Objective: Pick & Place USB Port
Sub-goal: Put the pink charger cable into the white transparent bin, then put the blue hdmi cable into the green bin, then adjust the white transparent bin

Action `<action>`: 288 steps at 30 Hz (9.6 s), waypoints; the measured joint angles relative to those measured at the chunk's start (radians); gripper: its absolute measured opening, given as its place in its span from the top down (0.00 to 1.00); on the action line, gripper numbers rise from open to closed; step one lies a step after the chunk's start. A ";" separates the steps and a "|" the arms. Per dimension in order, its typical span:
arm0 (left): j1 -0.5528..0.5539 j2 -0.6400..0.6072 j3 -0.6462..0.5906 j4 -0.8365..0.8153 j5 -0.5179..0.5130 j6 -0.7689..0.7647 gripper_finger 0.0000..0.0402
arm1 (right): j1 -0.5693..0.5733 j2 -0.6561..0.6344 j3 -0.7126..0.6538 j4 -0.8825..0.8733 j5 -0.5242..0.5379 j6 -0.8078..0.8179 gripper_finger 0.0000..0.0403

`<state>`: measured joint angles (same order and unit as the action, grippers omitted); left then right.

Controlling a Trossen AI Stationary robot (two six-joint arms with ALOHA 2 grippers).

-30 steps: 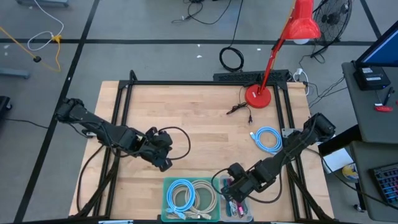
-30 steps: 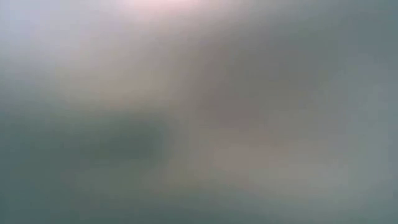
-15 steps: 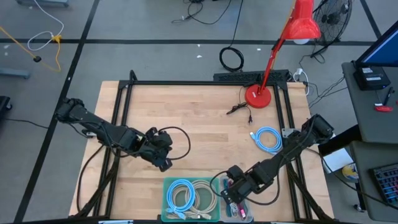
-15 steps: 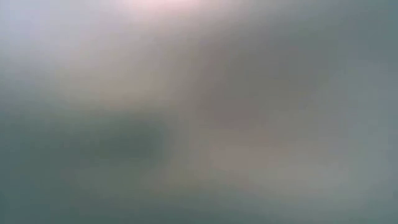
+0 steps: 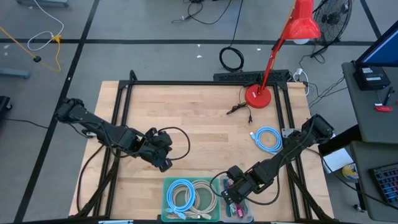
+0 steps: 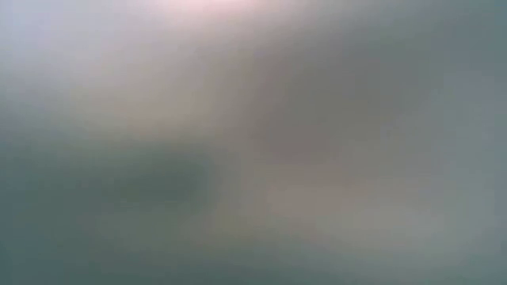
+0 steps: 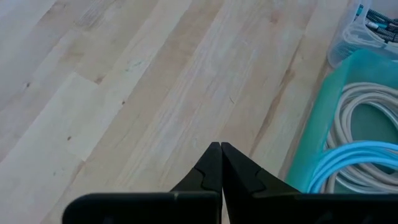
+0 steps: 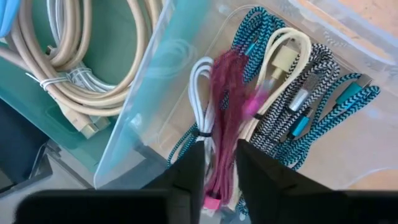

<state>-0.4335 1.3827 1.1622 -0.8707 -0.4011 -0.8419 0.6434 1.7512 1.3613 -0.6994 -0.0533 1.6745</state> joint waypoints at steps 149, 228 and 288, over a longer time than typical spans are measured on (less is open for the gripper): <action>-0.041 -0.005 0.000 -0.190 0.024 -0.506 1.00 | -0.152 0.219 0.494 0.072 -0.183 -0.972 0.92; -0.334 0.013 0.000 0.007 -0.103 -0.810 1.00 | -0.003 -0.106 0.412 -0.690 0.408 -0.592 0.98; -0.341 0.013 0.000 0.011 -0.150 -0.835 1.00 | 0.245 -0.327 -0.401 0.010 -0.022 0.155 1.00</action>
<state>-0.7742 1.3960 1.1622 -0.8600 -0.5507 -1.6772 0.8885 1.4239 0.9600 -0.6898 -0.0757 1.8290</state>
